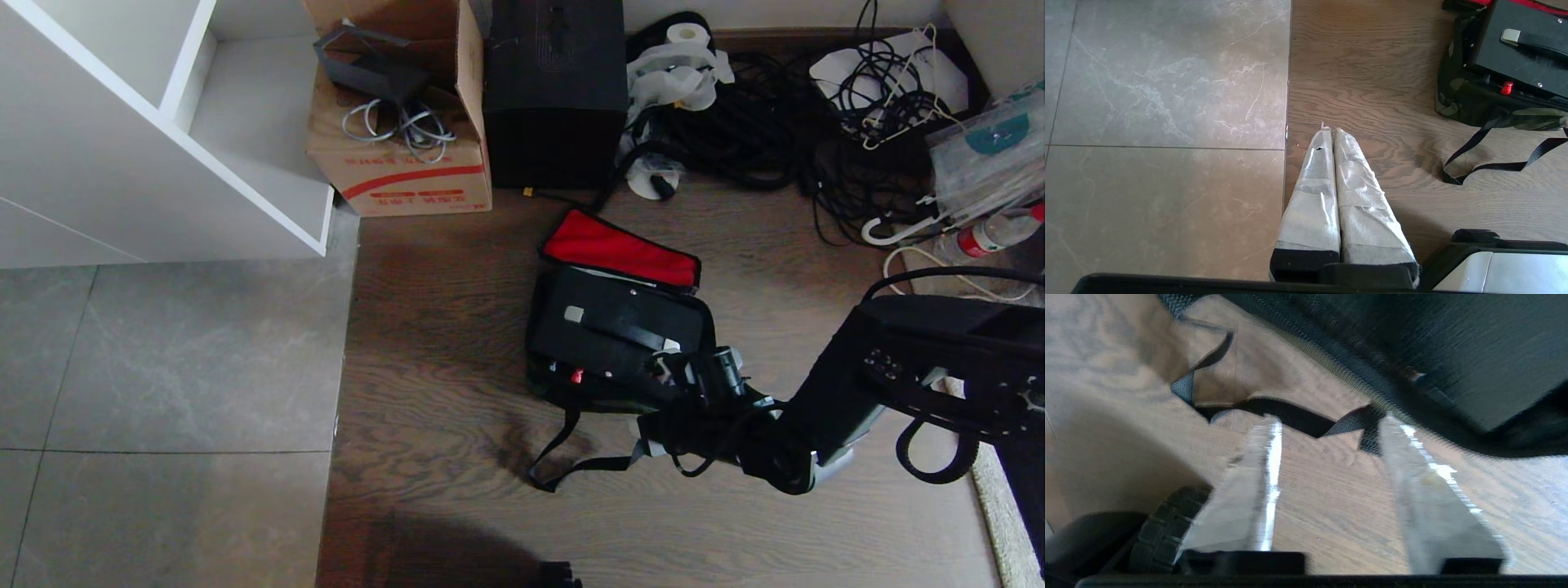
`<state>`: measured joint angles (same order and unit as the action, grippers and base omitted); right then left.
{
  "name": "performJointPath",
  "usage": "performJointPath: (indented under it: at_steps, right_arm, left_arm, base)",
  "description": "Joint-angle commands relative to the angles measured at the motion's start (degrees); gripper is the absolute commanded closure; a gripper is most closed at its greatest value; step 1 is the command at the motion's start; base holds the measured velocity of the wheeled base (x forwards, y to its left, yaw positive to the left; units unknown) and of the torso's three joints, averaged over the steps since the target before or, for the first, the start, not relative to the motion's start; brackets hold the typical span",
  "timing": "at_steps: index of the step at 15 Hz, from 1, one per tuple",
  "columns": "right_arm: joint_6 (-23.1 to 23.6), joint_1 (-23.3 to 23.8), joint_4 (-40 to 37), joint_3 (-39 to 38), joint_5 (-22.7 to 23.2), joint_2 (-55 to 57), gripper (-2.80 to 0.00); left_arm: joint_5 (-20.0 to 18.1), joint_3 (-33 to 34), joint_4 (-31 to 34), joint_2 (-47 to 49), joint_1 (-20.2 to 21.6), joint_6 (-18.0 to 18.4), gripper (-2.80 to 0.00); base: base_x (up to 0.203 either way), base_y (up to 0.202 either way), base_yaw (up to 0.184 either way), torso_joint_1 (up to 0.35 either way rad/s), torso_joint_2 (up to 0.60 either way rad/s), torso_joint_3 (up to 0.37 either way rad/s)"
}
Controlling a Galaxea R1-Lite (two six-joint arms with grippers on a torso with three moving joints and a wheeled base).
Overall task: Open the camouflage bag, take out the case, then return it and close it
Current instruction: Close the top of the storage box
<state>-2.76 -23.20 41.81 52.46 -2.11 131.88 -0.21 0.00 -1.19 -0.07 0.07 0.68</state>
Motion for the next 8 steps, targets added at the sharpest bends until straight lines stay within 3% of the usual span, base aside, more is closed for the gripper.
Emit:
performJointPath:
  at_steps: [1,8]
  right_arm:
    - [-0.1,0.5,0.0,0.0,0.0,-1.9,0.00]
    - [-3.2,6.1,-4.1,-0.6,0.6,-9.0,0.00]
  left_arm:
    - [0.0,0.6,0.0,0.0,0.0,0.0,0.00]
    - [0.0,0.6,0.0,0.0,0.0,0.0,0.00]
  base:
    - [0.000,0.000,0.000,0.000,0.00,0.000]
    - [0.000,0.000,0.000,0.000,0.00,0.000]
